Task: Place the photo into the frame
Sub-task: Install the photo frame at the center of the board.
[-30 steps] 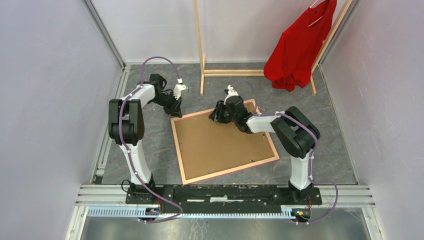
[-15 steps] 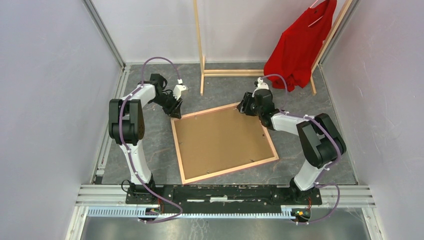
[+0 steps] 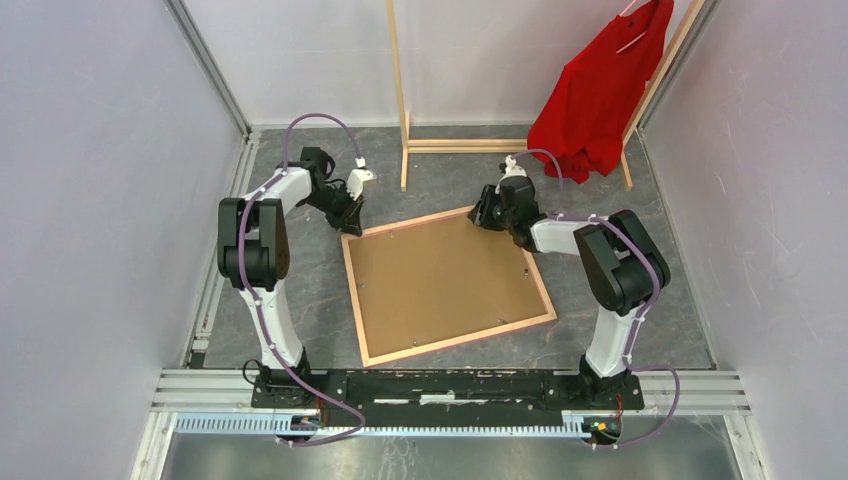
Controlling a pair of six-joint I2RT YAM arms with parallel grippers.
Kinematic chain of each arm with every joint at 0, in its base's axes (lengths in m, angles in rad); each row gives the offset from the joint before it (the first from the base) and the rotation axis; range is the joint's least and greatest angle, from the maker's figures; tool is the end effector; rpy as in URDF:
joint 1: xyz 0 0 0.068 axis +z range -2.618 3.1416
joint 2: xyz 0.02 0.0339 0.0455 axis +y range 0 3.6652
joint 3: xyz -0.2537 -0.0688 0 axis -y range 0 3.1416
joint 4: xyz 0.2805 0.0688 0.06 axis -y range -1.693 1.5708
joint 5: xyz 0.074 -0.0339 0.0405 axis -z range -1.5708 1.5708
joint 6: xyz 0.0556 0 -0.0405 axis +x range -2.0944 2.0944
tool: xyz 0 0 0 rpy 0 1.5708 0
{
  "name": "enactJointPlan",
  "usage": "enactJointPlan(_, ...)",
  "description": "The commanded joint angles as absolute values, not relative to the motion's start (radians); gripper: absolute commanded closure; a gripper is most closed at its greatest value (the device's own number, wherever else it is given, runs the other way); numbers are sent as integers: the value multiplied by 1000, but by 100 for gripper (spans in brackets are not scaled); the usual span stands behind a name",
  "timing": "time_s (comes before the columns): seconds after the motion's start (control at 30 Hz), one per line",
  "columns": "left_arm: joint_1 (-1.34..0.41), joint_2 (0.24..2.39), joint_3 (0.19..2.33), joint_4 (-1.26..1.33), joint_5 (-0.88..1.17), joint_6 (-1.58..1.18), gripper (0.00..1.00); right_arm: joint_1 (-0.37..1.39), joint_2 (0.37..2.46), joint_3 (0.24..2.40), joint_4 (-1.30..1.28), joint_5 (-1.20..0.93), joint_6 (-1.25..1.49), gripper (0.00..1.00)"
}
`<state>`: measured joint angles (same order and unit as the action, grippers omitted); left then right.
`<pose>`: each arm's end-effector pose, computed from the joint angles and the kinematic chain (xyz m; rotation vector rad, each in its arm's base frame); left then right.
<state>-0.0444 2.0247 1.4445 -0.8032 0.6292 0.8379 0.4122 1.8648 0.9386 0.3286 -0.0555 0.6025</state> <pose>0.4190 -0.0514 0.1211 1.2025 2.3572 -0.6978 0.3809 0.1699 0.0953 0.1800 2.2318 0.6298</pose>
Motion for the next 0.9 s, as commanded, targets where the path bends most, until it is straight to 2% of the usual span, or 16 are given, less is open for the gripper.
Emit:
enactJointPlan(0.0, -46, 2045, 1414, -741, 581, 839, 79, 413, 1905, 990, 345, -47, 619, 59)
enactJointPlan(0.5, -71, 2014, 1366, -695, 562, 891, 78, 413, 1952, 1011, 382, -57, 662, 61)
enactJointPlan(0.7, -75, 2020, 1371, -695, 548, 881, 79, 411, 1879, 977, 358, 22, 650, 62)
enactJointPlan(0.8, -75, 2019, 1368, -695, 541, 881, 79, 406, 1832, 933, 362, 34, 652, 67)
enactJointPlan(0.87, -76, 2020, 1367, -694, 542, 880, 79, 406, 1821, 911, 366, 16, 664, 76)
